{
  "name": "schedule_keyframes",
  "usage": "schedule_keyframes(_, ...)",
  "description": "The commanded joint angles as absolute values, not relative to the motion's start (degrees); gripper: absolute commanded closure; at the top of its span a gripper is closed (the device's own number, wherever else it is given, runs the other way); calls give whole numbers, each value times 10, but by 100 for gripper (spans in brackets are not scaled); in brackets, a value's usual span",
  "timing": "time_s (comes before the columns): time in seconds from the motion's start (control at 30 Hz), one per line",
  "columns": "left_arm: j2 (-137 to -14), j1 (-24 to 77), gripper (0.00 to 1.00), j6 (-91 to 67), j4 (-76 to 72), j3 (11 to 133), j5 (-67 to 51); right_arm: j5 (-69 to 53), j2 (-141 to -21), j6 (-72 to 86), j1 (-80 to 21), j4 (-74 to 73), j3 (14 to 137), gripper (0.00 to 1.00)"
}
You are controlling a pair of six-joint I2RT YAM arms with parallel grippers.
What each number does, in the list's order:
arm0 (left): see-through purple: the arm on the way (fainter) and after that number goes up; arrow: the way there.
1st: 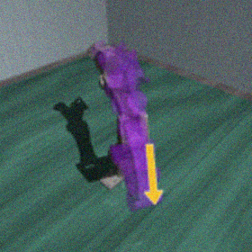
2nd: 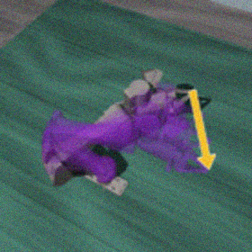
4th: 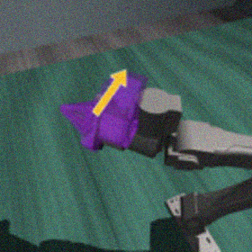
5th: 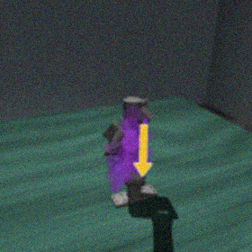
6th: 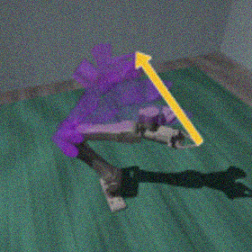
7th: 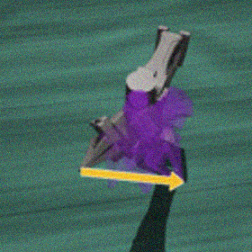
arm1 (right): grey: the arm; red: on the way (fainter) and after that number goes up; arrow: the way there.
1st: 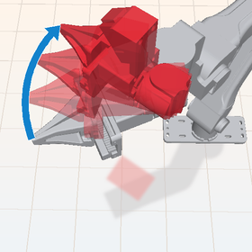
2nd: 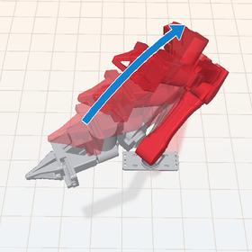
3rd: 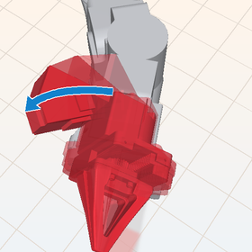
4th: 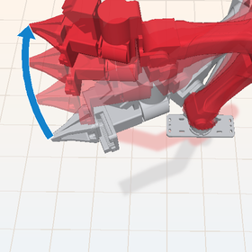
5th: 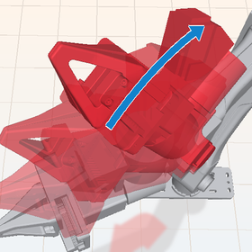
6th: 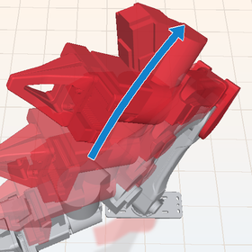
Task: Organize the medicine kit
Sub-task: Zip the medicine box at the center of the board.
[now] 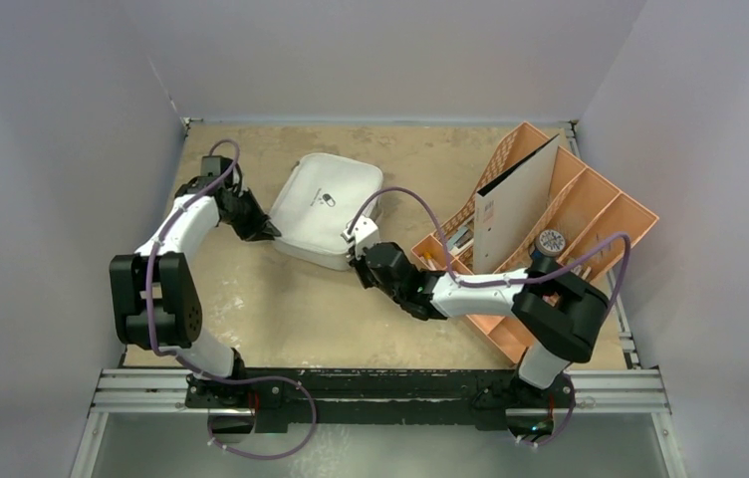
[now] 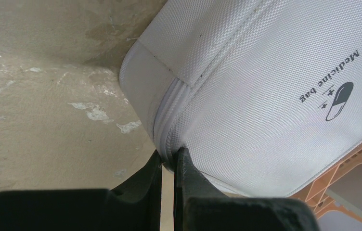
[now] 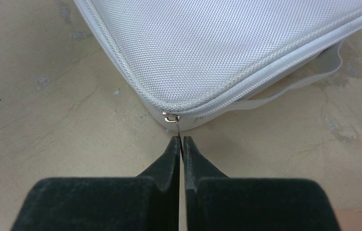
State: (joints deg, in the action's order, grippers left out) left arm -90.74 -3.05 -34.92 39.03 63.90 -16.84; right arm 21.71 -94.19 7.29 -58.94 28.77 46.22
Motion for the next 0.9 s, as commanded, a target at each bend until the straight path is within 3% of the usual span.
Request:
schedule_keyframes(0.0,-897,-67,93,-273,401,675,-55,257,-963,21,-556,277,484,100)
schedule_keyframes(0.1,-865,-66,68,-295,400,685,-129,245,-975,31,-556,292,493,100)
schedule_keyframes(0.23,-801,-56,56,-353,346,622,-245,235,-989,45,-557,304,505,100)
schedule_keyframes(0.43,-747,-13,51,-435,253,512,-312,214,-1003,93,-582,308,535,100)
schedule_keyframes(0.87,-758,47,50,-538,112,445,-267,231,-1026,123,-610,307,568,100)
